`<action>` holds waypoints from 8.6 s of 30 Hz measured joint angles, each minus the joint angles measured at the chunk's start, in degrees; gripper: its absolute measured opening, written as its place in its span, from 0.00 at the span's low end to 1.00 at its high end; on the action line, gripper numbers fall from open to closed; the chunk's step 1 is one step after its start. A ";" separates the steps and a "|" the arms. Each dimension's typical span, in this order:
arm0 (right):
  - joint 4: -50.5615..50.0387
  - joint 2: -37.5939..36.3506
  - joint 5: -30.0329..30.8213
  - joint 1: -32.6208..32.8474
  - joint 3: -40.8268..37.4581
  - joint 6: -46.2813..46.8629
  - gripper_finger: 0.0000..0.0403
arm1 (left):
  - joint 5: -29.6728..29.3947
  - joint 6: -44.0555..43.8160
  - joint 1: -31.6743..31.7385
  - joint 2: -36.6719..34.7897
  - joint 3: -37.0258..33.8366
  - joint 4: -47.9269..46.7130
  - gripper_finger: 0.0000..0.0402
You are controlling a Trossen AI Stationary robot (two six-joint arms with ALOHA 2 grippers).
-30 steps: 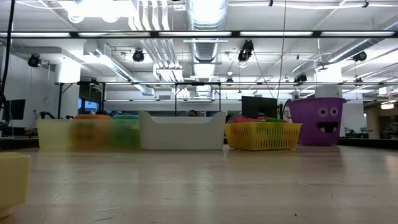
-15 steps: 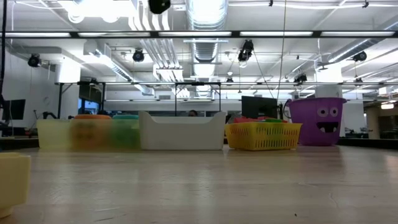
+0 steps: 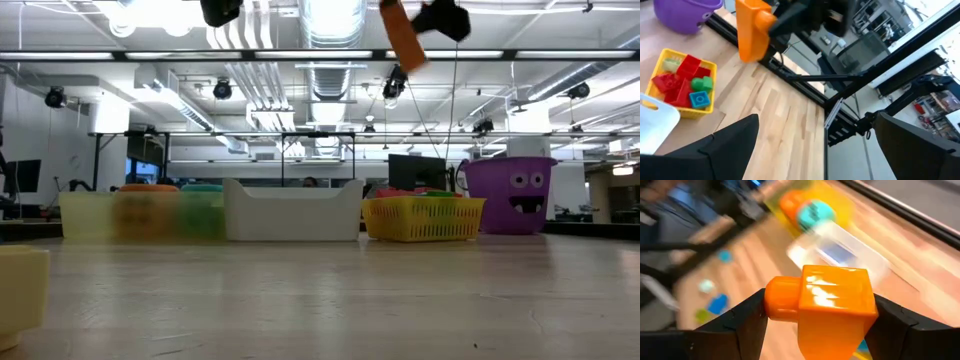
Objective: Pick & Place Toys
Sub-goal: Put the orange game piece into the yellow bin, then put the blue game piece into the yellow bin
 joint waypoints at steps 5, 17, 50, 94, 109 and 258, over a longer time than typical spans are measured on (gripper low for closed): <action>-8.75 0.80 -0.40 -4.29 -0.11 1.32 0.64 | -0.17 0.19 0.00 0.00 -0.40 -0.89 0.98; -15.87 9.32 -2.53 -12.03 -1.79 0.34 0.63 | -1.21 0.61 0.00 0.02 -0.50 -2.34 0.98; -2.11 16.95 -4.47 -15.92 -12.27 -9.25 0.51 | -1.03 -0.42 0.00 0.01 -0.49 -2.10 0.98; 0.17 15.84 -6.18 -15.89 -12.50 -11.66 0.34 | -0.95 -1.57 -0.04 0.02 -0.48 -2.12 0.98; -0.36 15.67 -6.21 -15.86 -11.91 -12.49 0.66 | -0.86 -1.57 -0.04 0.02 -0.48 -2.12 0.98; -7.06 -21.25 0.90 3.74 -15.98 -11.42 0.17 | -5.93 -101.83 -34.95 34.95 -6.28 -18.05 0.50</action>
